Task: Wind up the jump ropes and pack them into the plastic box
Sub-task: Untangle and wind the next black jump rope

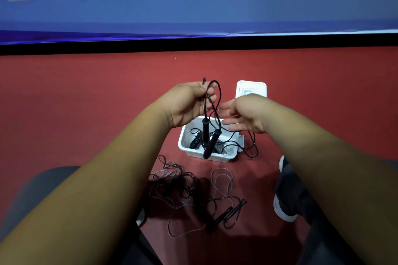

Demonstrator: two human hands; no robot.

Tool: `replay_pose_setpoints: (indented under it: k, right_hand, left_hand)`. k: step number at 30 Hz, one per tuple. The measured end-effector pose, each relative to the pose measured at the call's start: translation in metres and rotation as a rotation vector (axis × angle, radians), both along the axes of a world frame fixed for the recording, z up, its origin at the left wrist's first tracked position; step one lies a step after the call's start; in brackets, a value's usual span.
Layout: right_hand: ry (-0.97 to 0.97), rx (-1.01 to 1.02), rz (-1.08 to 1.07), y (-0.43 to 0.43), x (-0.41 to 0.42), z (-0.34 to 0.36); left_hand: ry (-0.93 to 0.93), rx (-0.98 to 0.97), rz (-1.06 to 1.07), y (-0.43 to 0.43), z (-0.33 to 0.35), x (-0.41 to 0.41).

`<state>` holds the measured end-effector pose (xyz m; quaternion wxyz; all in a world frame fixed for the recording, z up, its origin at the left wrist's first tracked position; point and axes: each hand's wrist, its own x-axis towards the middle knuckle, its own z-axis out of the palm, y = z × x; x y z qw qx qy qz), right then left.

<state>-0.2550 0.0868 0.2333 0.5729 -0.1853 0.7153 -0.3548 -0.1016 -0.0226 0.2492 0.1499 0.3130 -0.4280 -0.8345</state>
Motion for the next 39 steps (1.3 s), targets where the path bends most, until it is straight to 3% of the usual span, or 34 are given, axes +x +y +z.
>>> replay_pose_setpoints:
  k: [4, 10, 18, 24, 33, 39]
  right_hand:
    - [0.071, 0.004, 0.225, 0.002, 0.015, -0.008]
    - [0.223, -0.142, 0.379, 0.004, 0.019, -0.005]
    - [0.118, -0.295, 0.161, 0.005, 0.02, 0.006]
    - [0.133, -0.313, 0.037, 0.0, 0.017, -0.005]
    - [0.183, -0.369, 0.28, 0.005, 0.023, -0.002]
    - [0.194, -0.394, 0.237, 0.001, 0.034, -0.011]
  left_hand:
    - [0.054, 0.082, 0.155, -0.008, 0.004, 0.001]
    - [0.037, 0.151, 0.324, -0.021, 0.001, 0.008]
    - [-0.034, 0.096, 0.345, -0.026, -0.002, 0.013]
    - [0.036, 0.197, 0.321, -0.021, -0.001, 0.008]
    - [0.059, 0.328, 0.459, -0.022, 0.003, 0.007]
    - [0.102, 0.399, 0.532, -0.03, 0.002, 0.01]
